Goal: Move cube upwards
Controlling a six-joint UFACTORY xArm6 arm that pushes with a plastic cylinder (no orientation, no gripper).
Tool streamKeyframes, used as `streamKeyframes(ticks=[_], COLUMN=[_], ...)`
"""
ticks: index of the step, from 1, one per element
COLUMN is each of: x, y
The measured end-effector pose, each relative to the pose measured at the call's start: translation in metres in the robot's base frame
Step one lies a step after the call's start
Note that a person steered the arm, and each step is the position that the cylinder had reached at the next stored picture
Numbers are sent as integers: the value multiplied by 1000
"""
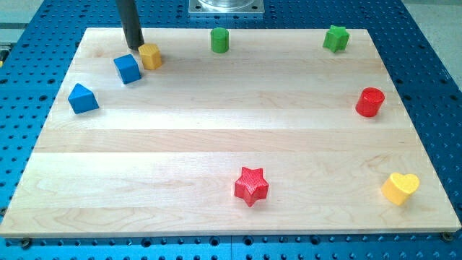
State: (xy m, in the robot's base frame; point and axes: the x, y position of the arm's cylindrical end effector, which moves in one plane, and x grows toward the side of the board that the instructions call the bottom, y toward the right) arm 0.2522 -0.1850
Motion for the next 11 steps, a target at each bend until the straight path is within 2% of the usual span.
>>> streamKeyframes(ticks=[1, 2, 3, 4, 5, 6, 7, 8, 9, 10, 11], x=[58, 118, 190, 200, 158, 114, 76, 73, 77, 44, 45], y=[52, 144, 108, 34, 16, 22, -25, -30, 3, 3, -36])
